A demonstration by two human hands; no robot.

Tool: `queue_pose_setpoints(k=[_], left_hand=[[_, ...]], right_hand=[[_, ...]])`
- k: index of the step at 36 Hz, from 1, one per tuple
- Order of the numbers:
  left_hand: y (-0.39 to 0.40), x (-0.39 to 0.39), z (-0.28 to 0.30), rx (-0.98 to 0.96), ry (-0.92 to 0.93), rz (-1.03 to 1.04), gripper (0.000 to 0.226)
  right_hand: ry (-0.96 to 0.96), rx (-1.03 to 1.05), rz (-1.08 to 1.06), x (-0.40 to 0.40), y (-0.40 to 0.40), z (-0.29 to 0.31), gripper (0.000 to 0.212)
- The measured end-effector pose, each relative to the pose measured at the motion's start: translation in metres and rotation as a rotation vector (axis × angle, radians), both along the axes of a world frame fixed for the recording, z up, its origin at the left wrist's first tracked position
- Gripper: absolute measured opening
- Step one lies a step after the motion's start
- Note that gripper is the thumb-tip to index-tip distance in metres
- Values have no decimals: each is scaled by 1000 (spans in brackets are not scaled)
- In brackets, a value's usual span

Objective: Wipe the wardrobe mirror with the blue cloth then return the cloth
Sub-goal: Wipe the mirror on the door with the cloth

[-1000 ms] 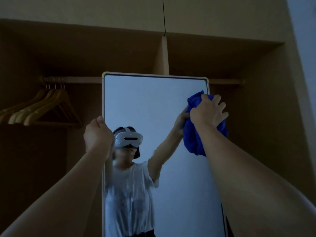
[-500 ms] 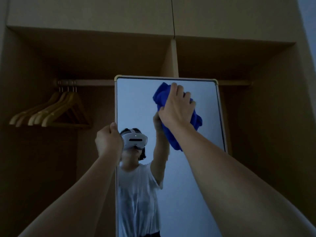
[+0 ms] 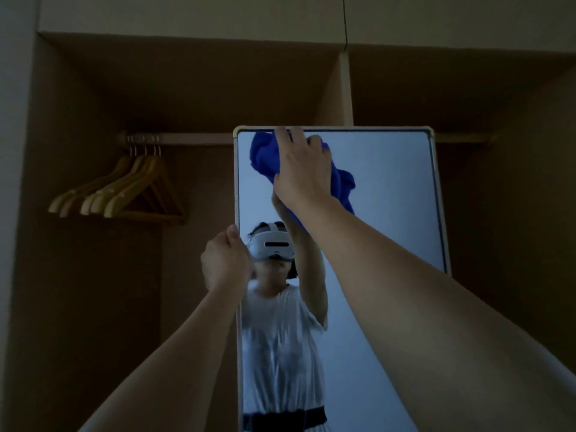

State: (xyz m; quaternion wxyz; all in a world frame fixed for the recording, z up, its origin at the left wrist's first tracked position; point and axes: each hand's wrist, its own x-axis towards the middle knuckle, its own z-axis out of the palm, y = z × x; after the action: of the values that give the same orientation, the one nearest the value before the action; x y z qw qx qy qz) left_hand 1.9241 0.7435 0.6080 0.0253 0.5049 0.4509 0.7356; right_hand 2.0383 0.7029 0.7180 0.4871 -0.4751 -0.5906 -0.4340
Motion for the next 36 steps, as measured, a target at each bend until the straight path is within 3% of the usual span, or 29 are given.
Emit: queue_pose_setpoints(k=[9,25,29,36], left_hand=[[-5,-3,-8,-31,-52,-115,41],[-1,-5,-42,-96,-172,-270,37],[-2,-3,-43,-107,-188,-301,26],[3,-7,-43,-178,-227,-307,25]], right_hand=[[-237,18,47,-41,4,-32,47],[-262,-23,112,-27,3,-115,46],[-261,-40,137,-23,3,-131,43],[-260,81,148,-13,9,-170,46]])
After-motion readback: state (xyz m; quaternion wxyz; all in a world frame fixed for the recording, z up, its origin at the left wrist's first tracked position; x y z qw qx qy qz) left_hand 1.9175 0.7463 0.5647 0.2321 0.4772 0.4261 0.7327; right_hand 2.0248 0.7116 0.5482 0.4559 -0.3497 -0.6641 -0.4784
